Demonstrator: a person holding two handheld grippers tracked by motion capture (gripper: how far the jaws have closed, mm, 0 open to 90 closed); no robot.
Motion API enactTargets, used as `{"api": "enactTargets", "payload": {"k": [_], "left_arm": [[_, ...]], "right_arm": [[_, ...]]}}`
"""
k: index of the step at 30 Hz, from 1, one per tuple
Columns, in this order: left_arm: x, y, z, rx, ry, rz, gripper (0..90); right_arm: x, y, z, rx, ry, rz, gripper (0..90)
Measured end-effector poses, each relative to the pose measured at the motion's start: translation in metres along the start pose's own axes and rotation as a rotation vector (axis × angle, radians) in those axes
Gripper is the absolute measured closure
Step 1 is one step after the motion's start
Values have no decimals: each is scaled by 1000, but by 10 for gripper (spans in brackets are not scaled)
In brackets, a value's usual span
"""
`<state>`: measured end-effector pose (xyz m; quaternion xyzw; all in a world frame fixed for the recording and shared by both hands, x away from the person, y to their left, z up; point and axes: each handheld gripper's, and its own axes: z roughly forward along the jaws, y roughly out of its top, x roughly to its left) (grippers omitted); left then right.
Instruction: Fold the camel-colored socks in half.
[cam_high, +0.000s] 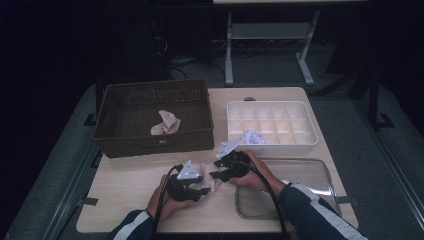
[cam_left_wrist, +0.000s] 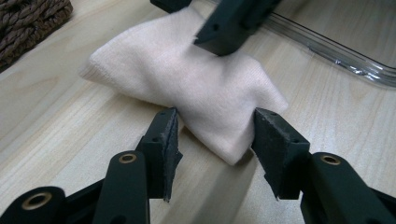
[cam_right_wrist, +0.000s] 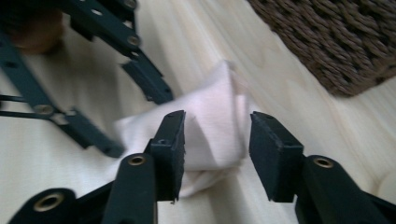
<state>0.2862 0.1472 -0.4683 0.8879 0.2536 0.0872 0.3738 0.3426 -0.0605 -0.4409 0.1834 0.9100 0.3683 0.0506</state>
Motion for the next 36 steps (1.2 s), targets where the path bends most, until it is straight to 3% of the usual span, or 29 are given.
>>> {"api": "enactTargets", "payload": {"k": [3, 6, 10, 12, 14, 16, 20, 22, 25, 26, 30, 33, 34, 36], "left_arm": [[0, -1, 0, -3, -15, 10, 510], [0, -1, -1, -3, -27, 33, 531], [-1, -2, -1, -11, -29, 23, 535], [0, -2, -1, -13, -33, 22, 536], [0, -2, 0, -19, -36, 15, 536], [0, -3, 0, -23, -40, 15, 536], [2, -3, -1, -15, -46, 27, 533], [3, -4, -2, -15, -50, 25, 529], [4, -4, -4, -2, -55, 27, 441], [7, -6, -9, 25, -33, 45, 409], [15, -12, -19, 29, -9, 50, 324], [18, -16, -25, 32, -4, 51, 283], [21, -21, -32, 45, 25, 70, 253], [23, -24, -34, 47, 32, 70, 238]], "right_arm": [[2, 0, 4, 20, 9, -14, 483], [-1, -3, 15, 48, 48, 38, 410], [-10, -5, 19, 62, 84, 74, 385], [-13, -6, 23, 64, 134, 95, 433], [-13, -6, 24, 63, 146, 99, 443], [-13, -5, 24, 68, 177, 100, 539], [-12, -5, 23, 61, 200, 98, 630], [-12, -5, 22, 57, 198, 92, 642], [-9, -5, 18, 52, 168, 62, 669], [-7, -5, 17, 51, 156, 50, 671], [-1, -3, 10, 36, 114, 6, 674], [1, -2, 4, 30, 90, -5, 675], [1, -2, -1, 14, 64, -15, 675], [2, -2, -4, 7, 66, 1, 676]]}}
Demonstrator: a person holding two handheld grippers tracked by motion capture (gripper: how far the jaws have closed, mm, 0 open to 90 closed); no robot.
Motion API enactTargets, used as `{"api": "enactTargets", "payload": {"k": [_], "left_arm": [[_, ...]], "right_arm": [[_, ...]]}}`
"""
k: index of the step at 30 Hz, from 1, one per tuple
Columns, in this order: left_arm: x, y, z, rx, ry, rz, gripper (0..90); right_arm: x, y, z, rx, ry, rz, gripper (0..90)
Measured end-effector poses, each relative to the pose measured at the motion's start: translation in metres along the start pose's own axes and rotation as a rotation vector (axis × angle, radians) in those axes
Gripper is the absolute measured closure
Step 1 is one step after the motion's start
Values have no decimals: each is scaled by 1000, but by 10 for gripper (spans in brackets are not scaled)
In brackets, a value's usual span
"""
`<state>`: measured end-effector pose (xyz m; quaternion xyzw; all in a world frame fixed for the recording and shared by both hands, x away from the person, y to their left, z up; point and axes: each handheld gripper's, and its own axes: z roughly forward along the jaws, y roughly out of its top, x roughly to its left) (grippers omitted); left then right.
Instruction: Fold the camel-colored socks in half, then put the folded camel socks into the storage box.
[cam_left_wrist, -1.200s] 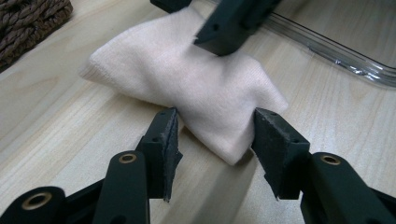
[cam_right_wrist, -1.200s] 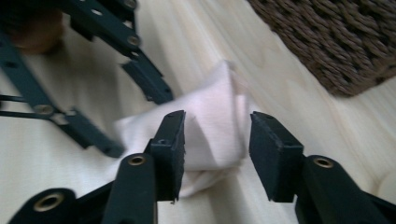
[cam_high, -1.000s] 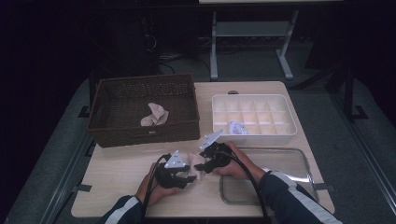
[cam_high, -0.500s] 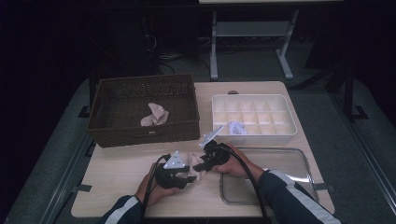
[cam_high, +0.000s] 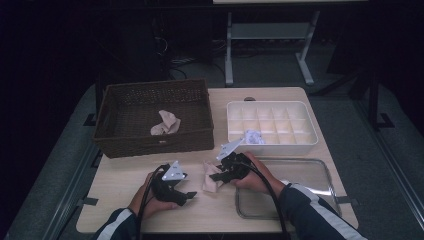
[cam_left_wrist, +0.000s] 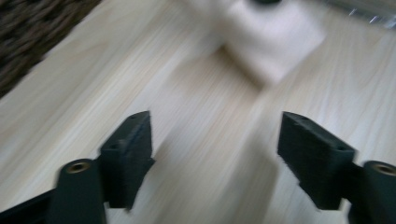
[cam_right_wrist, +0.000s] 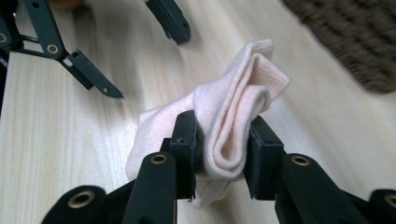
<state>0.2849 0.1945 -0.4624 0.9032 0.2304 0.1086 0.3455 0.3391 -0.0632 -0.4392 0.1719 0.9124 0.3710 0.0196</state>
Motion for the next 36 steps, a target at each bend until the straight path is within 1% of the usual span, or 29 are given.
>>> {"api": "enactTargets", "payload": {"k": [2, 3, 4, 5, 6, 9, 11, 12, 13, 14, 16, 17, 19, 22, 23, 26, 27, 29, 31, 36], "left_arm": [[4, -7, -3, -2, 4, -26, 228], [6, -11, -5, -3, 2, -38, 214], [8, -13, -6, -1, 15, -38, 214], [10, -16, -7, -5, 21, -48, 197], [14, -18, -8, -9, 16, -53, 196], [17, -20, -8, -15, 6, -47, 162], [21, -21, -6, -30, 3, -50, 156], [23, -21, -4, -42, 6, -54, 157], [23, -21, -4, -42, 6, -54, 157], [24, -21, -3, -48, 5, -55, 157], [25, -21, -1, -64, 5, -57, 152], [25, -21, 0, -76, 6, -64, 152], [26, -21, 0, -76, 5, -60, 152], [27, -20, 1, -74, 4, -60, 152], [27, -19, 2, -78, 5, -63, 152], [28, -19, 2, -74, 6, -58, 152], [28, -19, 2, -74, 6, -58, 152], [28, -19, 2, -74, 6, -57, 152], [28, -19, 2, -74, 6, -57, 152], [28, -19, 2, -74, 5, -56, 152]], "right_arm": [[0, 0, -5, -10, -18, -12, 676], [2, 0, -11, -19, -32, -2, 676], [2, 0, -11, -19, -32, -2, 676], [3, 0, -16, -30, -41, 5, 676], [2, 0, -18, -33, -47, 3, 676], [3, -2, -22, -32, -59, 2, 675], [2, -4, -29, -35, -70, 10, 675], [1, -5, -32, -42, -76, 6, 674], [1, -6, -34, -49, -75, 20, 674], [1, -6, -34, -49, -75, 20, 674], [-1, -8, -41, -50, -91, 14, 674], [-1, -8, -41, -50, -91, 14, 674], [-3, -9, -46, -62, -97, 26, 673], [-5, -10, -50, -63, -105, 36, 673], [-5, -10, -52, -66, -105, 43, 672], [-10, -13, -63, -86, -125, 60, 672], [-10, -13, -63, -86, -125, 60, 672], [-15, -15, -73, -101, -142, 80, 672], [-20, -17, -81, -116, -149, 90, 673], [-27, -22, -98, -131, -175, 112, 672]]}}
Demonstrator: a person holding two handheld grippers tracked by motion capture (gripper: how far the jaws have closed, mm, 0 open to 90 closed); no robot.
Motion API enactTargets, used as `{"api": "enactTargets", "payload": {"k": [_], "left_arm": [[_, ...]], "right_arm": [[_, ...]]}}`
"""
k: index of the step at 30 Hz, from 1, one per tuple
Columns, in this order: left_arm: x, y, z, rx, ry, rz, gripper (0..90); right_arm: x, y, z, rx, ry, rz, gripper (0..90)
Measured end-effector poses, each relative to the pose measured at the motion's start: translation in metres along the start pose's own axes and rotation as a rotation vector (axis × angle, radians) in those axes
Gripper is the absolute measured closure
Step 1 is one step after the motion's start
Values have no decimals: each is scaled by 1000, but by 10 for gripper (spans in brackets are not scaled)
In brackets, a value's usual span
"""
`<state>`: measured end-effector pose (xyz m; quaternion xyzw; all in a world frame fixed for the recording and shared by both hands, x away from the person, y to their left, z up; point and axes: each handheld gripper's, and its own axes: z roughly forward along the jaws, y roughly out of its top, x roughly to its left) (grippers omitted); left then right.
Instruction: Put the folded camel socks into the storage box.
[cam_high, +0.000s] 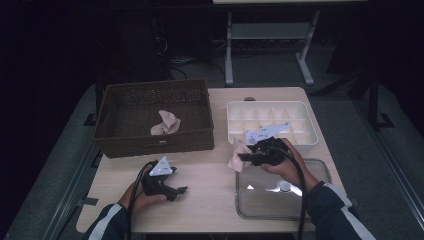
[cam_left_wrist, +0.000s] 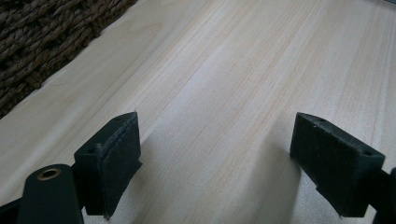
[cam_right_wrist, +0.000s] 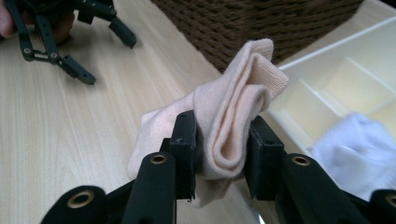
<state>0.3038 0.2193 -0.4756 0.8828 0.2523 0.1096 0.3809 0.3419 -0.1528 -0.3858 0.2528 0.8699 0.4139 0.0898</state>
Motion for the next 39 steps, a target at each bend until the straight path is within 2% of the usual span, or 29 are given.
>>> {"api": "enactTargets", "payload": {"k": [3, 4, 5, 6, 9, 10, 13, 15, 17, 19, 20, 21, 22, 27, 30, 31, 35, 36, 39], "left_arm": [[0, 0, 0, 2, -1, 1, 152], [0, 0, 0, 1, -1, 1, 152], [0, 0, 0, 1, -1, 1, 152], [0, 0, 0, 4, 0, 3, 152], [0, 0, 0, 3, 0, 2, 152], [0, 1, 1, -1, 2, -4, 152], [0, 1, 1, 4, 6, -2, 152], [0, 1, 1, 4, 6, -2, 151], [0, 1, 1, 5, 9, -2, 151], [0, 1, 1, 5, 10, -3, 151], [0, 1, 1, 6, 12, -4, 151], [0, 1, 1, 6, 12, -4, 151], [0, 1, 1, 1, 12, -8, 151], [-1, 1, 1, 4, 10, -10, 151], [0, 1, 1, 4, 11, -6, 151], [0, 1, 1, 4, 11, -6, 152], [0, 1, 1, 4, 10, -9, 152], [0, 1, 1, 4, 10, -9, 151], [0, 1, 1, 4, 10, -10, 152]], "right_arm": [[-5, -2, -6, -7, -23, 3, 673], [-10, -3, -14, -19, -41, 12, 672], [-10, -3, -14, -19, -41, 12, 672], [-16, -4, -24, -33, -64, 23, 672], [-22, -5, -32, -45, -85, 35, 672], [-27, -8, -38, -49, -113, 48, 673], [-36, -11, -48, -55, -158, 64, 672], [-39, -12, -51, -56, -172, 65, 672], [-48, -13, -60, -52, -230, 68, 672], [-52, -13, -62, -45, -242, 72, 672], [-58, -13, -64, -24, -279, 73, 672], [-58, -13, -64, -24, -279, 73, 672], [-64, -12, -63, 2, -307, 68, 672], [-76, -8, -58, 47, -330, 63, 672], [-85, -3, -44, 137, -370, 37, 673], [-85, -3, -44, 137, -370, 37, 673], [-91, -3, -25, 230, -396, 11, 672], [-91, -3, -25, 230, -396, 11, 672], [-95, -4, -13, 285, -390, -2, 671]]}}
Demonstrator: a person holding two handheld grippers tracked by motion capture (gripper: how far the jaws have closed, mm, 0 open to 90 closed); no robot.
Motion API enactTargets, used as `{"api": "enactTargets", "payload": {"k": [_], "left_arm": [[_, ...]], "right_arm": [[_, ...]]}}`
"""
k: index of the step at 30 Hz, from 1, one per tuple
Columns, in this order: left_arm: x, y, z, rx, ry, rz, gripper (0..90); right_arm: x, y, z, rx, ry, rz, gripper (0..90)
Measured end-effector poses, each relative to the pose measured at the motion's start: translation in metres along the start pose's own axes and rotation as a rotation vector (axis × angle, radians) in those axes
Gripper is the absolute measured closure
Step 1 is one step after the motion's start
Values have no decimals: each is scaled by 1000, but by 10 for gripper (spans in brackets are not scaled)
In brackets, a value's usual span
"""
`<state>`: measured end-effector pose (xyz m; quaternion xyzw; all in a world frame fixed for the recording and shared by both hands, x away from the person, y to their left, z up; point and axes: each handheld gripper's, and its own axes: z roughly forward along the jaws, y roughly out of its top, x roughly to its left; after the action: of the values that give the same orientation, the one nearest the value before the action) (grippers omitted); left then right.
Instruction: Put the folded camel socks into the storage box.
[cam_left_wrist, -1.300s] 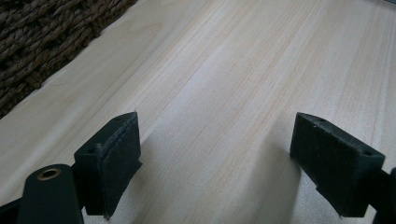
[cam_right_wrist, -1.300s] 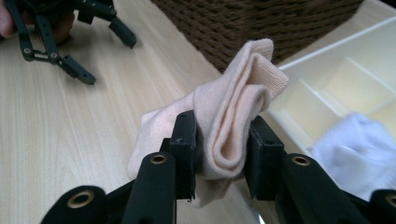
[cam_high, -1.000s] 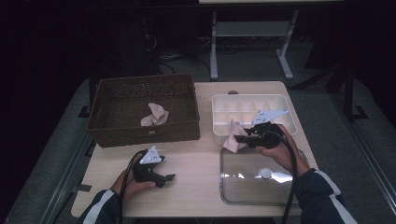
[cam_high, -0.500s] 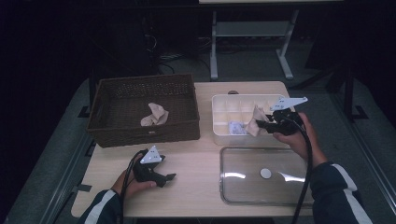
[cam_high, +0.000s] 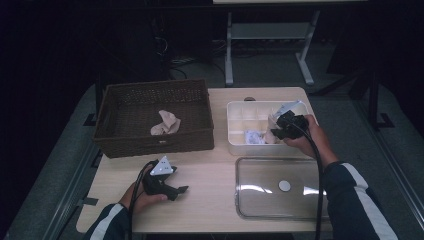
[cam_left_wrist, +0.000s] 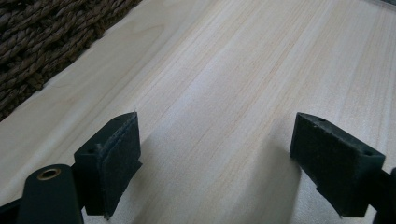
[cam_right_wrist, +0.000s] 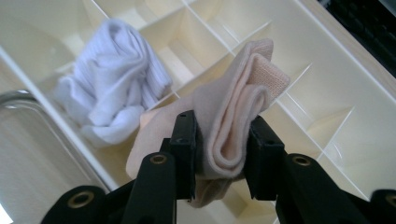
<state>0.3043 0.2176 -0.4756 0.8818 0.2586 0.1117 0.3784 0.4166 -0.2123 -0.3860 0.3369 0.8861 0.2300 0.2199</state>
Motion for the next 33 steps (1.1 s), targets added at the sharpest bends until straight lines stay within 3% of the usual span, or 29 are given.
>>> {"api": "enactTargets", "payload": {"k": [2, 3, 4, 6, 9, 13, 18, 22, 23, 26, 29, 33], "left_arm": [[0, 0, 0, 0, 0, 0, 152], [0, 0, 0, 0, 0, 0, 152], [0, 0, 0, 0, 0, 0, 151], [0, 0, 0, 0, 0, 0, 151], [0, 0, 0, -1, 1, -1, 152], [0, 0, 0, -1, 1, -2, 152], [0, 0, 0, -1, 1, -2, 152], [0, 0, 0, -1, 1, -1, 152], [0, 0, 0, -1, 1, -2, 152], [0, 0, 0, -1, 1, -2, 152], [0, 0, 0, -1, 1, -2, 152], [0, 0, 0, -1, 1, -1, 152]], "right_arm": [[-1, 0, 3, 8, 14, -4, 669], [-1, -1, 8, 30, 72, -5, 660], [0, -1, 10, 53, 100, -18, 656], [1, -2, 12, 65, 122, -33, 653], [-5, 0, 18, 95, 209, 19, 640], [-12, 2, 23, 119, 259, 42, 645], [-8, 3, 28, 149, 276, 21, 659], [-9, 5, 29, 165, 279, 28, 619], [-12, 5, 24, 142, 255, 55, 516], [-14, 4, 17, 113, 262, 60, 560], [-17, 4, 3, 47, 244, 80, 529], [-17, 8, -1, 21, 241, 85, 518]]}}
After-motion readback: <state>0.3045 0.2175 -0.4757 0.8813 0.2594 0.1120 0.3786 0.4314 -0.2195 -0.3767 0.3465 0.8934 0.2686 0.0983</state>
